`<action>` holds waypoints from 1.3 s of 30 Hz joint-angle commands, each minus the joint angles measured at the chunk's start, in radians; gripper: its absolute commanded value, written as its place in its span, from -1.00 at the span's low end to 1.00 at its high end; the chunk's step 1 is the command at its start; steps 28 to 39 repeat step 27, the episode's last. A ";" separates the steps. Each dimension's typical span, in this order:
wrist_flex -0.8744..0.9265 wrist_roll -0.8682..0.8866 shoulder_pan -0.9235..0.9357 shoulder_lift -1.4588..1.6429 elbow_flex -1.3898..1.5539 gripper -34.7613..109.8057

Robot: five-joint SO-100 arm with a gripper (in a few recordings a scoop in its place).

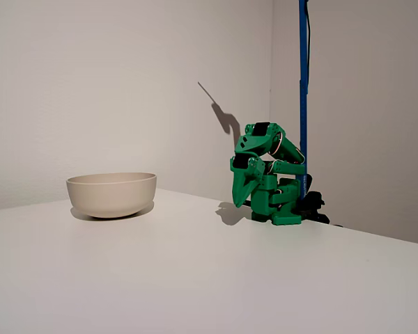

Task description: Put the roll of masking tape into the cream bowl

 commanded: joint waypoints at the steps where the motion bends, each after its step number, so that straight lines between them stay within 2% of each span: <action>1: -0.003 0.008 -0.009 0.008 0.003 -0.54; 19: -0.003 0.008 -0.009 0.008 0.003 -0.63; 39: -0.003 0.008 -0.009 0.008 0.003 -0.63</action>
